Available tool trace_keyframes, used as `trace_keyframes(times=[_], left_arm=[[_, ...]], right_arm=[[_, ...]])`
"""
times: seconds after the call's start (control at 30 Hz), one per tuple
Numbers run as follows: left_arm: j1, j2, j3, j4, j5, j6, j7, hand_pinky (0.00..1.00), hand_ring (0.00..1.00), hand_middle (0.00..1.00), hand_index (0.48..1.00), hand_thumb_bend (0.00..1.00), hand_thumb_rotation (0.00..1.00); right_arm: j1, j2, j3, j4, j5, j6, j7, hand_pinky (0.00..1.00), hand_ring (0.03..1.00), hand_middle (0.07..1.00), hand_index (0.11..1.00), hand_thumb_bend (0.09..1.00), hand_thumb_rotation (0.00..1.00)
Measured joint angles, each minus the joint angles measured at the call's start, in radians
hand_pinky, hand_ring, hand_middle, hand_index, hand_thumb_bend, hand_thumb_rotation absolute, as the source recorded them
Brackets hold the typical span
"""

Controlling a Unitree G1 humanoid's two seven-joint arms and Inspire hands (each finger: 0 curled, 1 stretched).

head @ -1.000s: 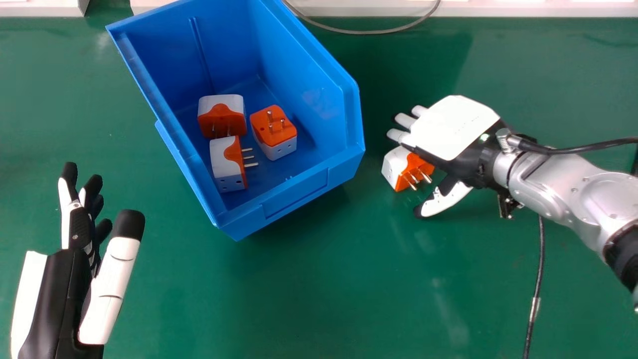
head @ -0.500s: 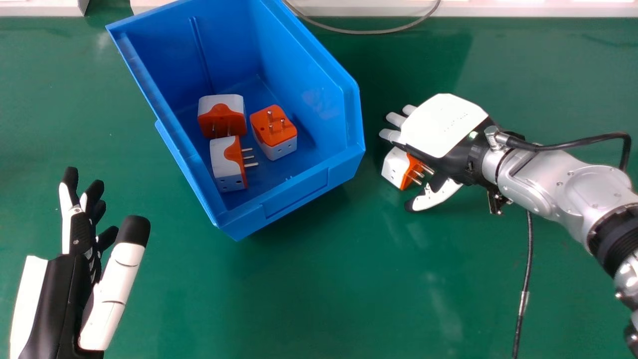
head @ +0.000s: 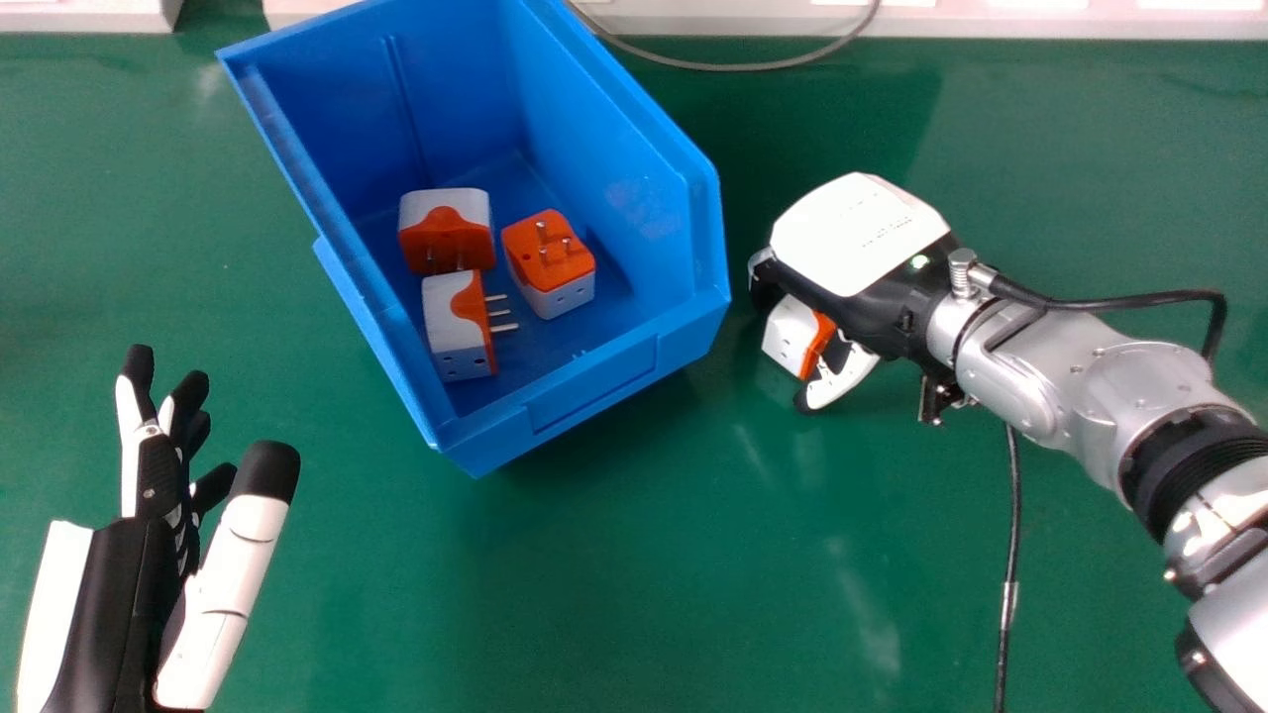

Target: Pick all objects and put in blue box

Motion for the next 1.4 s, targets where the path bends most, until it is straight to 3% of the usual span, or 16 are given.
trace_keyframes(times=[0.03,0.07,0.17,0.57,0.87,1.23,1.27,1.4], left_arm=[[0.004,0.0,0.001,0.0,0.0,0.0,0.0,0.9,0.98,0.99,0.947,0.82,0.92],[0.006,0.0,0.001,-0.001,0.0,-0.001,0.0,0.9,0.97,0.98,0.945,0.82,0.92],[0.009,0.001,0.003,-0.004,-0.001,-0.004,0.0,0.89,0.97,0.98,0.943,0.81,0.92],[0.026,0.001,0.011,-0.021,-0.001,-0.008,-0.006,0.87,0.96,0.97,0.939,0.82,0.91],[0.037,0.002,0.012,-0.03,0.0,-0.009,-0.008,0.87,0.96,0.97,0.938,0.82,0.91],[0.034,0.003,0.013,-0.032,0.001,-0.009,-0.018,0.87,0.96,0.97,0.94,0.82,0.91],[0.034,0.003,0.013,-0.032,0.002,-0.009,-0.018,0.87,0.96,0.97,0.94,0.82,0.91],[0.03,0.003,0.013,-0.032,0.003,-0.009,-0.018,0.87,0.96,0.97,0.939,0.81,0.91]], right_arm=[[0.0,0.0,0.0,0.006,0.006,-0.008,-0.006,0.42,0.505,0.5,0.503,0.495,0.02],[0.0,-0.001,0.0,0.012,0.013,-0.012,-0.01,0.32,0.469,0.485,0.501,0.502,0.02],[0.0,-0.003,-0.001,0.027,0.035,-0.024,-0.019,0.21,0.416,0.458,0.503,0.507,0.01],[0.006,-0.006,-0.004,0.033,0.077,0.002,-0.033,0.2,0.355,0.443,0.531,0.504,0.0],[0.03,-0.011,-0.024,0.008,0.107,0.022,-0.033,0.2,0.367,0.469,0.52,0.506,0.0],[0.064,-0.026,-0.057,-0.048,0.151,0.033,0.015,0.19,0.377,0.488,0.502,0.508,0.0],[0.07,-0.028,-0.064,-0.056,0.153,0.034,0.02,0.19,0.369,0.482,0.514,0.505,0.0],[0.087,-0.035,-0.079,-0.082,0.164,0.033,0.033,0.11,0.189,0.468,0.486,0.514,0.0]])
